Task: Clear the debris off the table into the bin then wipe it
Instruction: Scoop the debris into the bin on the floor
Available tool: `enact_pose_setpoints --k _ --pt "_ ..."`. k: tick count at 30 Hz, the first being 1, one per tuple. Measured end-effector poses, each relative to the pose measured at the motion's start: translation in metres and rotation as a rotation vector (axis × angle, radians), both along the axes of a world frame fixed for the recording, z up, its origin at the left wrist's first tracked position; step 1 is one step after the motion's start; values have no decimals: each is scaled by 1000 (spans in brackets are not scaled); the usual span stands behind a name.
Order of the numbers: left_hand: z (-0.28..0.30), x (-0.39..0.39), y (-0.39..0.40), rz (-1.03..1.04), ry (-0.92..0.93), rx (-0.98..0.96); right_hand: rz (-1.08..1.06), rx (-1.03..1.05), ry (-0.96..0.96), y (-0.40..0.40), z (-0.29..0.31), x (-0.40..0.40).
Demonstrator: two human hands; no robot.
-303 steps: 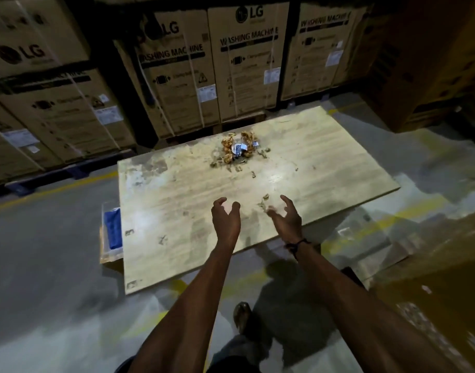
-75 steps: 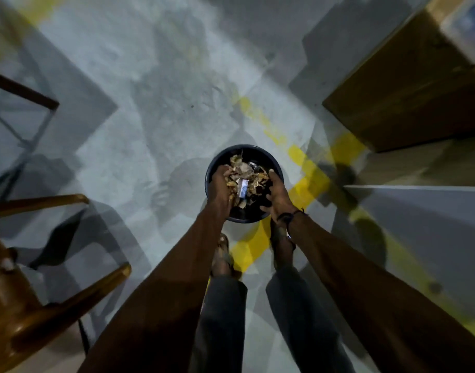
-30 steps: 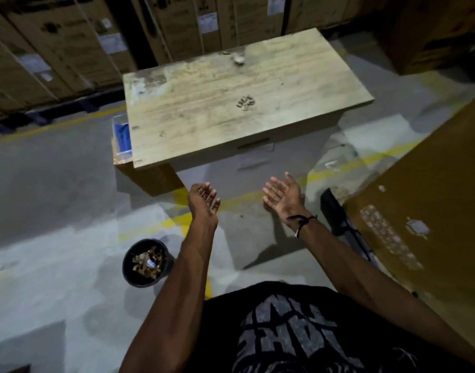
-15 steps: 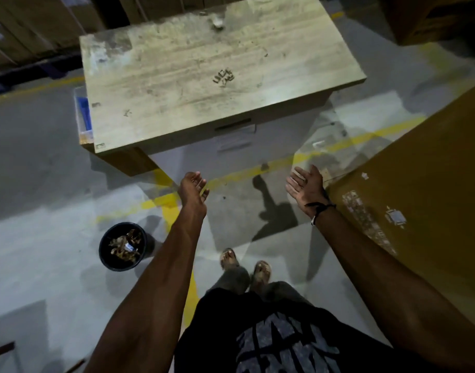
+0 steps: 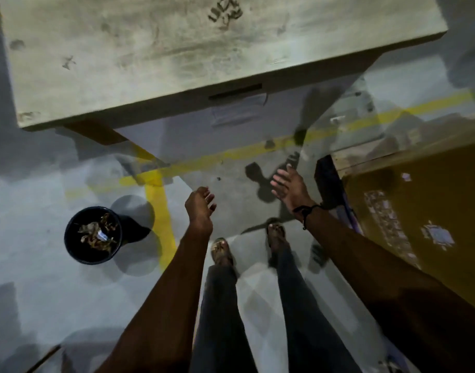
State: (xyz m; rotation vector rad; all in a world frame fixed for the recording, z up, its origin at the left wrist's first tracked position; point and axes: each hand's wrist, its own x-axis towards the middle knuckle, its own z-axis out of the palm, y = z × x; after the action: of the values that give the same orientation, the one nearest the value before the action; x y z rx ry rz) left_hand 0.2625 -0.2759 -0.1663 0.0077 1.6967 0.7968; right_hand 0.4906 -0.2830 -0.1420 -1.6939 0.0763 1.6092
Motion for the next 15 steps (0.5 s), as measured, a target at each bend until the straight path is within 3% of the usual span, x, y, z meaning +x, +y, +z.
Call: enact_pose_setpoints --k 11,15 --pt "-292 11 13 63 54 -2 393 -13 -24 88 -315 -22" --pt "-389 11 15 94 54 35 528 20 -119 99 -410 -28"
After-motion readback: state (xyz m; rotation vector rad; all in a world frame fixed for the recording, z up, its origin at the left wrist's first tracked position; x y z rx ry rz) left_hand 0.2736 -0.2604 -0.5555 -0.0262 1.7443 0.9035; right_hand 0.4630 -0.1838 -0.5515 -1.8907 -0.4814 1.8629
